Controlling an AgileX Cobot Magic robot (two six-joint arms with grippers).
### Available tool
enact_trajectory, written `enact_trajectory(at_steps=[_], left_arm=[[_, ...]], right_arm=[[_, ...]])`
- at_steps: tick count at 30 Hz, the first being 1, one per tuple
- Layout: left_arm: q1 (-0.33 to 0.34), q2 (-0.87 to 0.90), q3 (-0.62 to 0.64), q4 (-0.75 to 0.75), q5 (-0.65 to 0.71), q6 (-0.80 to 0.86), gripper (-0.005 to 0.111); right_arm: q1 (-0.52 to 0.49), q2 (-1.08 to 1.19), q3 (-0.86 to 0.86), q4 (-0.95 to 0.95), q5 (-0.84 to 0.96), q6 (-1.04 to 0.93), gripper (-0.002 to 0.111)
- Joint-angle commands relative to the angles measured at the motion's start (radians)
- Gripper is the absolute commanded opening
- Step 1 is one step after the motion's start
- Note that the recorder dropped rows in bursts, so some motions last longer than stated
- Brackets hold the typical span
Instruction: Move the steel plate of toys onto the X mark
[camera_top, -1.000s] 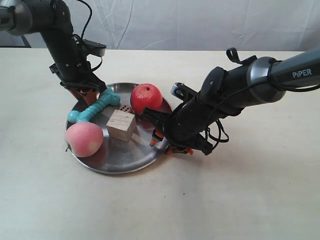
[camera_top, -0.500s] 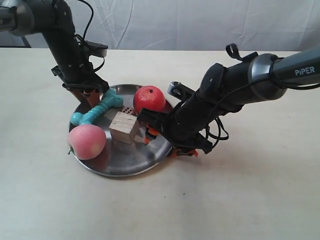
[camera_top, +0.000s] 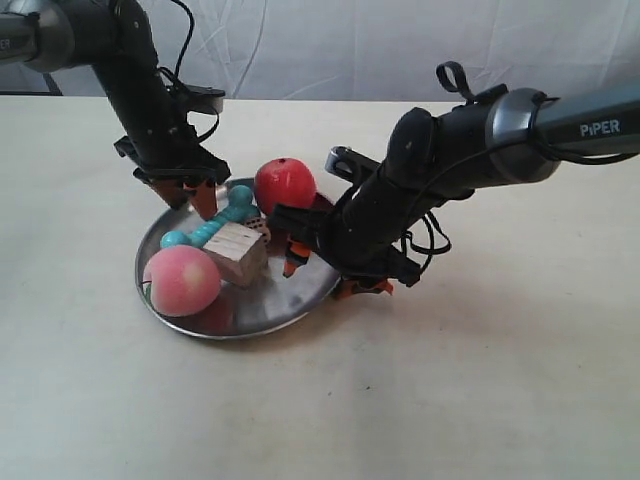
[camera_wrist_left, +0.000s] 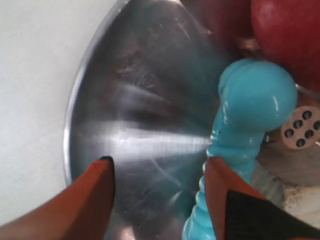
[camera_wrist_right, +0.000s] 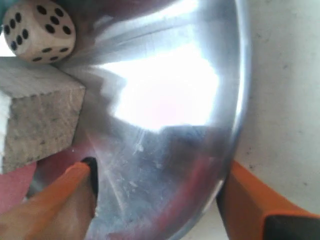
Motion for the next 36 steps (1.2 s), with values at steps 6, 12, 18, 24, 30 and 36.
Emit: enact_trajectory(at_steps=[6, 12, 18, 24, 30, 36], left_arm=[[-0.004, -0.009, -0.006, 0.020, 0.009, -0.014, 0.053], [0.000, -0.025, -0.006, 0.067, 0.009, -0.046, 0.053], [0.044, -0.096, -0.006, 0.065, 0.009, -0.051, 0.053], [0.080, -0.171, -0.006, 0.062, 0.009, -0.065, 0.052], [0.141, -0.320, 0.012, -0.001, 0.009, -0.068, 0.005], [0.176, -0.609, 0.177, -0.083, -0.062, -0.011, 0.000]], right_arm=[[0.004, -0.007, -0.011, -0.179, 0.079, 0.106, 0.064], [0.004, -0.012, -0.011, -0.218, 0.129, 0.113, 0.064], [0.004, -0.043, -0.011, -0.252, 0.133, 0.130, 0.064], [0.004, -0.112, -0.011, -0.301, 0.155, 0.132, 0.063], [0.004, -0.283, -0.011, -0.539, 0.261, 0.132, 0.004], [0.006, -0.549, 0.026, -0.644, 0.290, 0.135, 0.003]])
